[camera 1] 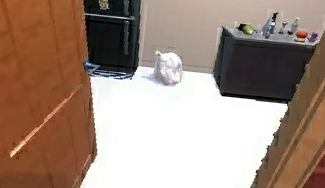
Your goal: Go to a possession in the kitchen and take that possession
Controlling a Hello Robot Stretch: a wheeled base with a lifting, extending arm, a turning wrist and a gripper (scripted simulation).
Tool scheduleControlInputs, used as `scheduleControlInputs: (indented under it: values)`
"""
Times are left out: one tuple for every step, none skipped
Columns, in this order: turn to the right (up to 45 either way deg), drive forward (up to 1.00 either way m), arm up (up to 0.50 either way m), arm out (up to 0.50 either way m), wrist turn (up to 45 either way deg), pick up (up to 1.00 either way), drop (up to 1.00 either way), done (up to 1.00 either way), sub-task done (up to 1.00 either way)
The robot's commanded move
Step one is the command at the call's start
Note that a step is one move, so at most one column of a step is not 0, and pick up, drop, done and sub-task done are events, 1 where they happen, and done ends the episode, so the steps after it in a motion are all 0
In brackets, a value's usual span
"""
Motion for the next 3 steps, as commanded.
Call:
scheduleControlInputs:
  values:
    - [0.0,0.50,0.00,0.00,0.0,0.00,0.00,0.00,0.00]
    - [12.0,0.00,0.00,0.00,0.0,0.00,0.00,0.00,0.00]
    - [0.0,1.00,0.00,0.00,0.0,0.00,0.00,0.00,0.00]
